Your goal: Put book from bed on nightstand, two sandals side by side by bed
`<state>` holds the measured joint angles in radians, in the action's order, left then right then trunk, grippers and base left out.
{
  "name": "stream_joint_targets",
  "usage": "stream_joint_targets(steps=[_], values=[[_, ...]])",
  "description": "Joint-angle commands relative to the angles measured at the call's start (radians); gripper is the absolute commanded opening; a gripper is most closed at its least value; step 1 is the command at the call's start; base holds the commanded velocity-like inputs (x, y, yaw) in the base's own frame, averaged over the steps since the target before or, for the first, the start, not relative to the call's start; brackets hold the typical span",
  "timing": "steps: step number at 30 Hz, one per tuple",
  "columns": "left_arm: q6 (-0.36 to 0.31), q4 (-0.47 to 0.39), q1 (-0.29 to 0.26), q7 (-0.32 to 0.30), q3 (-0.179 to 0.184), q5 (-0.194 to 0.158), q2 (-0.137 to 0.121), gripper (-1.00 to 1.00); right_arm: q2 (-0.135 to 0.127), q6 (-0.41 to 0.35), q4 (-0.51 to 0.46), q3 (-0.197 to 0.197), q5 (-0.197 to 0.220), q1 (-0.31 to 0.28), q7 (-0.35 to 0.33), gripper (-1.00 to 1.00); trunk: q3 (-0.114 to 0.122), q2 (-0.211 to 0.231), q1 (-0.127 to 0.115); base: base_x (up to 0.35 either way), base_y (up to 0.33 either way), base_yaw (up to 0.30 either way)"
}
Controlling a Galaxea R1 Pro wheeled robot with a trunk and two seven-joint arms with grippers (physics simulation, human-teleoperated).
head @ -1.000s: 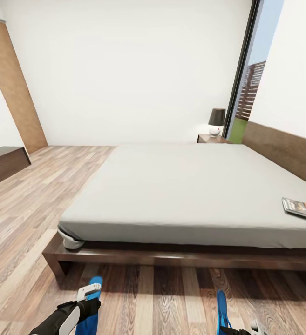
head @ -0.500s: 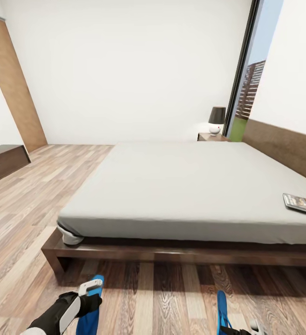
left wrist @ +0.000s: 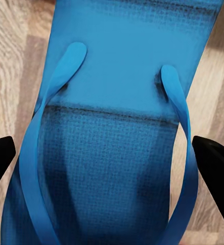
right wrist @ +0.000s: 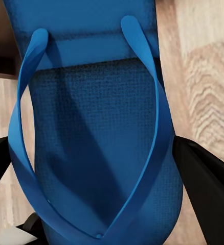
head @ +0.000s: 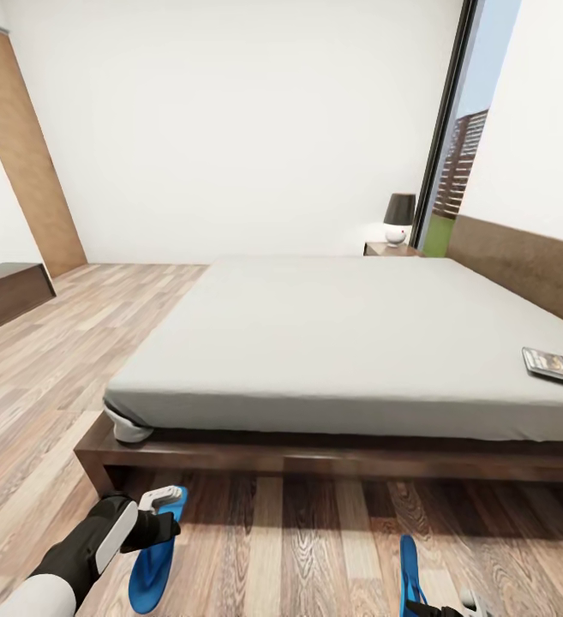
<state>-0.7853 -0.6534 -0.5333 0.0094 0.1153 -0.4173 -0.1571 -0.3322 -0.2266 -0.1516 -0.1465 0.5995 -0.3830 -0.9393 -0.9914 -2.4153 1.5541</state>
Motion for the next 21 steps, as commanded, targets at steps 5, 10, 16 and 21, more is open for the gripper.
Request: stream_joint_targets(steps=[5, 10, 16, 21], values=[[0.000, -0.001, -0.001, 0.001, 0.004, -0.002, 0.000, -1.00, -0.001, -0.008, 0.000, -0.006, 0.011, 0.000, -0.001, -1.00, -0.017, -0.036, 0.019, 0.000, 0.000, 0.000], [0.004, 0.000, -0.001, -0.001, 0.004, -0.002, 0.002, -1.00, -0.001, -0.008, 0.000, -0.006, 0.011, 0.000, -0.001, -1.00, -0.032, -0.071, 0.038, 0.000, 0.000, 0.000], [0.006, 0.000, -0.001, 0.000, 0.008, -0.002, 0.005, -1.00, -0.001, -0.007, -0.001, -0.005, 0.011, 0.000, -0.001, -1.00, -0.054, -0.086, 0.048, 0.000, 0.000, 0.000], [0.006, 0.000, -0.001, 0.000, 0.010, -0.001, 0.007, -1.00, -0.001, -0.019, -0.009, 0.002, 0.012, 0.000, -0.004, -1.00, -0.073, -0.087, 0.050, 0.000, 0.000, 0.000]])
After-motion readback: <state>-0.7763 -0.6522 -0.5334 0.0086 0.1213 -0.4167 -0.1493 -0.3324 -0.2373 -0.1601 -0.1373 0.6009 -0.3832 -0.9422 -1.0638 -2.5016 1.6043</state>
